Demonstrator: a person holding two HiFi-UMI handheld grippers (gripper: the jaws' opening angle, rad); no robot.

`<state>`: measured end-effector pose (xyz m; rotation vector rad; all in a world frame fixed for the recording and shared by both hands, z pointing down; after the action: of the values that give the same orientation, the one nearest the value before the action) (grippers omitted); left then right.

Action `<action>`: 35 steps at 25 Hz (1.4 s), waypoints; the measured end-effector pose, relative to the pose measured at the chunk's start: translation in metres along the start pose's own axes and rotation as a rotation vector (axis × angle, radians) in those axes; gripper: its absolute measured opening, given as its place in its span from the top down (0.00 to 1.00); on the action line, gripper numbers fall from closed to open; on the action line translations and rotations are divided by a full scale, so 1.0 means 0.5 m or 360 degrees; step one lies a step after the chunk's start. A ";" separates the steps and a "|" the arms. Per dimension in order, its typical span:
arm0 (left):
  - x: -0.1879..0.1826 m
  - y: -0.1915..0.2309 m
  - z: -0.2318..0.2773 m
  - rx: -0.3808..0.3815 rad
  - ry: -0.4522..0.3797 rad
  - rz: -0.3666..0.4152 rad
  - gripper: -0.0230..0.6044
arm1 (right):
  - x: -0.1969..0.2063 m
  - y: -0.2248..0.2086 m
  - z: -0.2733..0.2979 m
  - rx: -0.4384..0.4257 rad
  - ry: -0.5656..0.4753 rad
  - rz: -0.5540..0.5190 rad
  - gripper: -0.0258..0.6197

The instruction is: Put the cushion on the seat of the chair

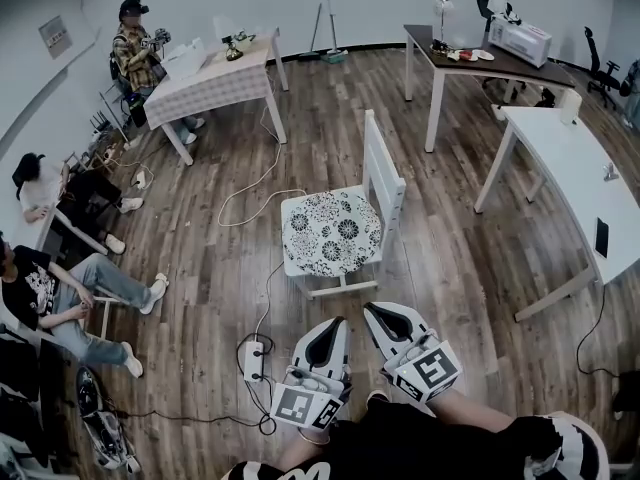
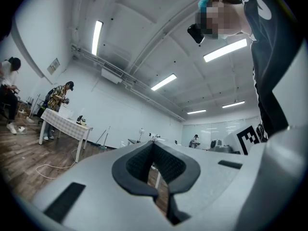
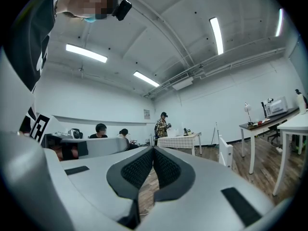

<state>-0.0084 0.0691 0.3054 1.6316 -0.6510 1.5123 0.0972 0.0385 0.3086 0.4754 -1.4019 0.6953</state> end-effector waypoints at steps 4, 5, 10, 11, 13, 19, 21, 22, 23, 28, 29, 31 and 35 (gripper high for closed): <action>0.003 -0.010 -0.029 0.0020 0.0017 -0.0001 0.96 | 0.005 0.031 -0.014 0.0012 0.0004 0.0015 0.93; 0.004 -0.013 -0.038 0.0025 0.0021 -0.0002 0.96 | 0.008 0.040 -0.019 0.0016 0.0007 0.0020 0.93; 0.007 -0.021 -0.093 0.0043 0.0032 -0.0007 0.96 | 0.021 0.093 -0.040 0.0036 0.0024 0.0050 0.93; 0.009 -0.023 -0.105 0.0045 0.0030 -0.0006 0.96 | 0.026 0.102 -0.045 0.0042 0.0026 0.0059 0.93; 0.012 -0.029 -0.128 0.0048 0.0028 -0.0005 0.96 | 0.033 0.120 -0.057 0.0056 0.0023 0.0068 0.93; 0.004 -0.041 -0.202 0.0041 0.0018 -0.0004 0.96 | 0.029 0.190 -0.089 0.0074 0.0003 0.0057 0.93; 0.001 -0.046 -0.225 0.0047 0.0014 0.0000 0.96 | 0.027 0.212 -0.099 0.0083 -0.0003 0.0052 0.93; 0.000 -0.049 -0.236 0.0052 0.0015 0.0003 0.96 | 0.027 0.223 -0.103 0.0087 -0.0006 0.0050 0.93; 0.000 -0.051 -0.247 0.0058 0.0017 0.0005 0.96 | 0.028 0.233 -0.107 0.0092 -0.0009 0.0051 0.93; 0.007 -0.059 -0.304 0.0091 0.0026 0.0015 0.96 | 0.039 0.291 -0.129 0.0123 -0.0025 0.0057 0.93; 0.009 -0.061 -0.316 0.0100 0.0025 0.0017 0.96 | 0.041 0.303 -0.133 0.0130 -0.0032 0.0058 0.93; 0.014 -0.065 -0.336 0.0126 0.0026 0.0028 0.96 | 0.046 0.326 -0.142 0.0147 -0.0044 0.0061 0.93; 0.020 -0.071 -0.361 0.0160 0.0039 0.0050 0.96 | 0.046 0.360 -0.158 0.0167 -0.0060 0.0050 0.93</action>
<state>-0.0803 0.2386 0.3015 1.6820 -0.5982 1.6084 0.0306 0.2250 0.3036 0.5522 -1.4159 0.7916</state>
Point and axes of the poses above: the fingertips, and each gripper's own axes: z forward along the fingers, y to its left, x out of its underside, the point moved 5 cm from there along -z, backward along the fingers, and after that the axes turned 10 degrees about y, right-handed, at the moved point
